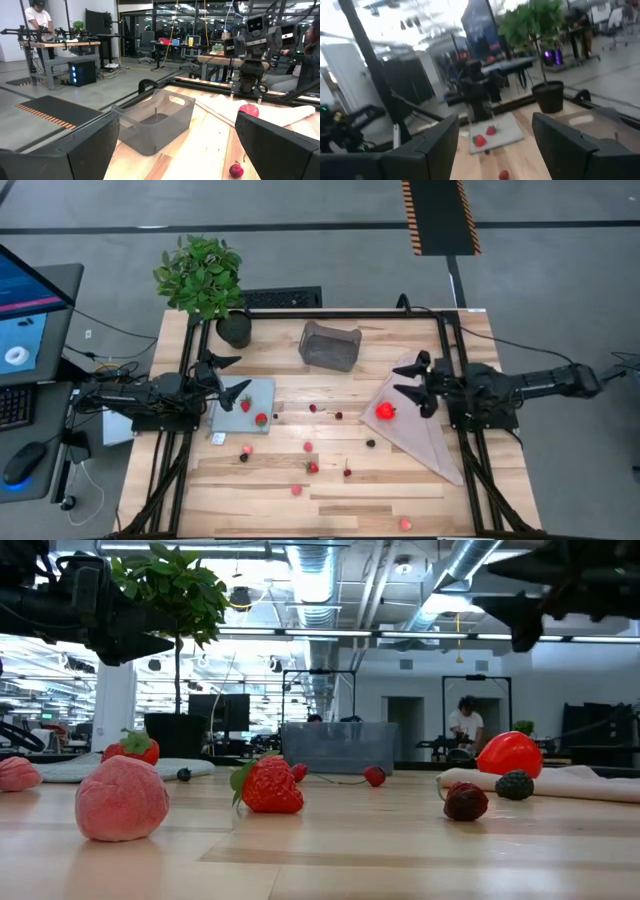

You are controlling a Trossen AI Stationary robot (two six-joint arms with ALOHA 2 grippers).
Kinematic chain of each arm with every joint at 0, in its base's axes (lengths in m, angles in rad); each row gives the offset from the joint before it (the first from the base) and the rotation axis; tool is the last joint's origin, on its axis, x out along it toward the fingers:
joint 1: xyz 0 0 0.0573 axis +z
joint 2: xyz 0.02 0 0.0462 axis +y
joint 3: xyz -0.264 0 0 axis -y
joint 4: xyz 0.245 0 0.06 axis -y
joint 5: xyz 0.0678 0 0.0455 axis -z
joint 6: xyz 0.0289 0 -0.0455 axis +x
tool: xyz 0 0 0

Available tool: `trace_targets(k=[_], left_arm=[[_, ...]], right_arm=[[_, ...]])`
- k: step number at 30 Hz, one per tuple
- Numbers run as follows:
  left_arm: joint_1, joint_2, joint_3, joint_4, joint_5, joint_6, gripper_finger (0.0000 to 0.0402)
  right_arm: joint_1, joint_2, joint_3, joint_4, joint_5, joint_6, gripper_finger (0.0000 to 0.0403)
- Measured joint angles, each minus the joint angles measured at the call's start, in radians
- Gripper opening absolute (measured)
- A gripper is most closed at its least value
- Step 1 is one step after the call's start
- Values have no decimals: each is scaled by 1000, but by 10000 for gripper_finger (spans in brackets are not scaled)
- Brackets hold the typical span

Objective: Pick and placing Produce into tupperware
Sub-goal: Put the red cherry into the black bin

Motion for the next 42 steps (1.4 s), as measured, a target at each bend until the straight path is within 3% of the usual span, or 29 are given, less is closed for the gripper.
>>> trace_targets(k=[5,9,15,28,42], left_arm=[[0,0,0,0,0,0,385],[0,0,0,0,0,0,385],[0,0,0,0,0,0,385],[0,0,0,0,0,0,385],[0,0,0,0,0,0,385]], right_arm=[[16,322,175,-11,-8,-57,276],[26,579,329,-119,-12,-107,276],[15,851,491,-231,-89,-113,276],[17,1138,610,-344,-118,-47,276],[38,1322,610,-230,-143,-20,276]])
